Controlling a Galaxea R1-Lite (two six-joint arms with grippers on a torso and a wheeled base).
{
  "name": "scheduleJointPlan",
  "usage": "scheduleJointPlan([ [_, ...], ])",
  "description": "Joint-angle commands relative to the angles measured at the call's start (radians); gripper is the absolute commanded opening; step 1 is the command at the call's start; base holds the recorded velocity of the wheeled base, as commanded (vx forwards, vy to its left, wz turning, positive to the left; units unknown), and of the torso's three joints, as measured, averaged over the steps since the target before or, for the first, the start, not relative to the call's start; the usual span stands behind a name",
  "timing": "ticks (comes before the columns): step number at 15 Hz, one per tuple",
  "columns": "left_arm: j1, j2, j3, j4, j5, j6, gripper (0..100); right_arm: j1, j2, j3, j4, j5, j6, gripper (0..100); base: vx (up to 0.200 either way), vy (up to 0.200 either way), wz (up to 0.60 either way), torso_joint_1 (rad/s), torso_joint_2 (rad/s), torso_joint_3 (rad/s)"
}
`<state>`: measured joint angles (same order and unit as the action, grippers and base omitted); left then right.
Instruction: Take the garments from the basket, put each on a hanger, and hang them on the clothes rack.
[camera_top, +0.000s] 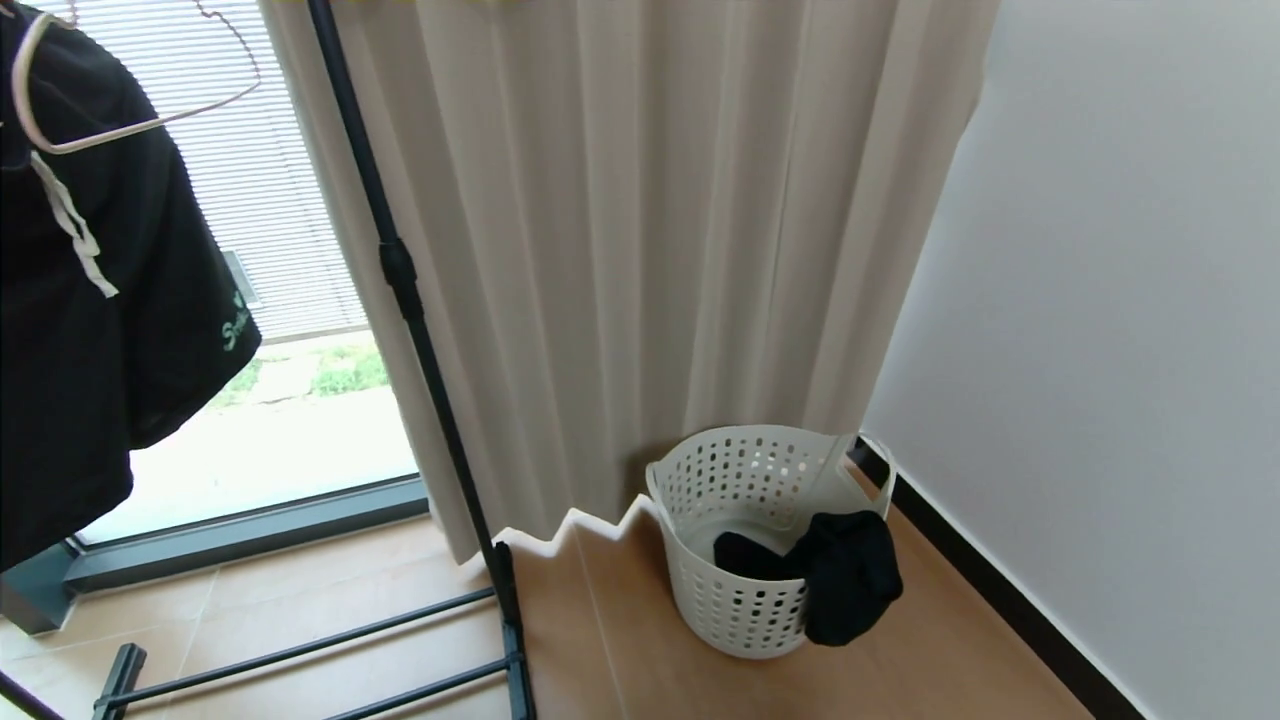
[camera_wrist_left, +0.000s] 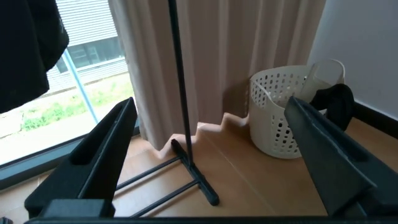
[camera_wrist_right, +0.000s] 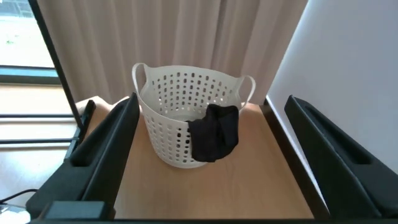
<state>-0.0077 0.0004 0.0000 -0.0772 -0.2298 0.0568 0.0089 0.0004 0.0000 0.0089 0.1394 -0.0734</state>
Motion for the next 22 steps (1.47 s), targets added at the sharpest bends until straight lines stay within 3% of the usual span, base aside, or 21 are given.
scheduleJointPlan([
  [1,0.0,0.0,0.0,-0.001,0.0,0.0,100,0.0,0.0,0.0,0.0,0.0,0.0,100,0.0,0.0,-0.6,0.002,0.01,-0.002],
  [5,0.0,0.0,0.0,-0.001,0.0,0.0,100,0.0,0.0,0.0,0.0,0.0,0.0,100,0.0,0.0,0.0,0.0,0.0,0.0],
  [12,0.0,0.0,0.0,-0.001,0.0,-0.002,100,0.0,0.0,0.0,0.0,0.0,0.0,100,0.2,0.0,0.0,0.0,0.0,0.002],
  [22,0.0,0.0,0.0,-0.001,0.0,0.0,100,0.0,0.0,0.0,0.0,0.0,0.0,100,0.0,0.0,-0.12,0.003,0.0,0.0],
])
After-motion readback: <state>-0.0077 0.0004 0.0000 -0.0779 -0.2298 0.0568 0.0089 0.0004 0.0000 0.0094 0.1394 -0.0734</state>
